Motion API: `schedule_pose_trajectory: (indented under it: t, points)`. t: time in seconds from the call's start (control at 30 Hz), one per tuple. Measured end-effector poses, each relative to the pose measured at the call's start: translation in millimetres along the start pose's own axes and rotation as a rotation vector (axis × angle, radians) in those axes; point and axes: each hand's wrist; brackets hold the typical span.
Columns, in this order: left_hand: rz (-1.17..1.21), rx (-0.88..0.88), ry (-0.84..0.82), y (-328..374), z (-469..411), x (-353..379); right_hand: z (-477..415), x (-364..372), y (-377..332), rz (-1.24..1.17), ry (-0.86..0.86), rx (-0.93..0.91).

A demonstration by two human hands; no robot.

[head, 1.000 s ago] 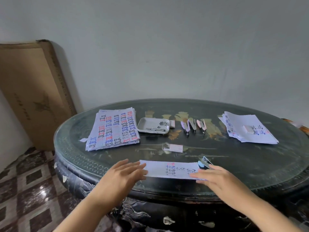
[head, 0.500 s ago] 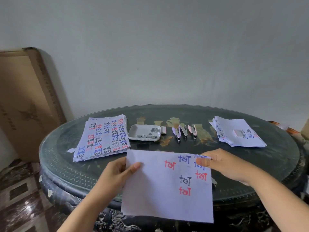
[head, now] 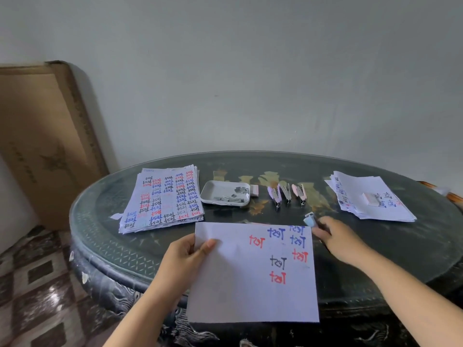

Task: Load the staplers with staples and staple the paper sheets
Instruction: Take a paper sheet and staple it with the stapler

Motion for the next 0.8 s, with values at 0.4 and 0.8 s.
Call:
schedule_pose_trajectory:
  t: [0.4,0.8]
  points:
    - [-0.034,0.099,-0.066,23.1,4.9,22.4,43.0,-72.1,-185.2,0.575,-0.558,-0.432]
    - [-0.23,0.135,-0.039,28.6,11.9,25.1,45.3,-47.3,-221.9,0.712,-0.582,-0.49]
Point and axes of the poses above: each hand's wrist, its own z-axis away from the middle knuckle, its own x-axis out of the palm, y = z × x, and after that the axes turned 12 degrees about -y, right-handed
